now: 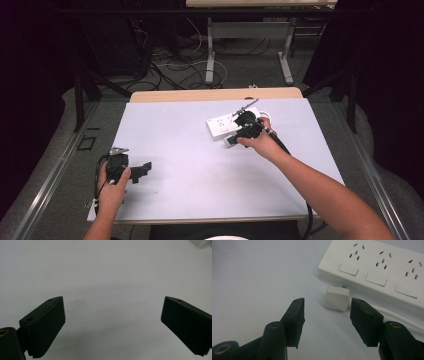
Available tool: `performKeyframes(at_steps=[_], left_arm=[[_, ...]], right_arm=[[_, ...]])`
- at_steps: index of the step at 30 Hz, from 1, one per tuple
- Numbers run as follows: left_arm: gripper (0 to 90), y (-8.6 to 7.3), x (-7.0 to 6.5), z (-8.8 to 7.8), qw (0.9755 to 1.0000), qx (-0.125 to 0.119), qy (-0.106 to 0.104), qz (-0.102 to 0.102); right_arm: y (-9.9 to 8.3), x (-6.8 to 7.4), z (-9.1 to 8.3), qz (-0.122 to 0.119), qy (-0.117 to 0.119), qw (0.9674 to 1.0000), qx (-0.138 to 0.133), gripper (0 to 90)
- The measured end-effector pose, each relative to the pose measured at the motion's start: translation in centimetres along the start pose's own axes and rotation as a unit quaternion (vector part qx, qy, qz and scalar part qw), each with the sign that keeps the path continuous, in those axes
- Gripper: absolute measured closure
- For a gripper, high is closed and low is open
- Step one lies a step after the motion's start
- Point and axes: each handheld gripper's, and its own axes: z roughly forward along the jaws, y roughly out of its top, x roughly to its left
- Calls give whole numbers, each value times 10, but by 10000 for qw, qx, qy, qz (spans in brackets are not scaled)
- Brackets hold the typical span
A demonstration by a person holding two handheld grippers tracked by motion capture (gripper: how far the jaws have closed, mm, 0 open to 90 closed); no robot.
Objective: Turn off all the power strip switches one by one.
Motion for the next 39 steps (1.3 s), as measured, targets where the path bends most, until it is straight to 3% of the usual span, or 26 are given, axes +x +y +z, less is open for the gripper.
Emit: performKeyframes(at_steps=[10, 11, 23, 29, 35, 39], left_arm=[[54, 0, 0, 0, 10000, 10, 0, -1], [54, 0, 0, 0, 10000, 9, 3, -1], [54, 0, 0, 0, 10000, 14, 9, -3], [54, 0, -1, 0, 10000, 12, 4, -13], [54, 0, -1, -1, 10000, 20, -11, -21], [54, 0, -1, -1, 10000, 18, -13, -28]], right_arm=[[-40, -19, -10, 443, -164, 9986, -224, 394], [-45, -22, -11, 475, -99, 9982, -341, 381], [-91, -39, -34, 774, -436, 9937, -690, 151], [-115, -44, -44, 1076, -585, 9886, -878, 87], [-140, -46, -53, 1339, -767, 9807, -1203, 0], [-152, -47, -55, 1511, -915, 9759, -1282, 0]])
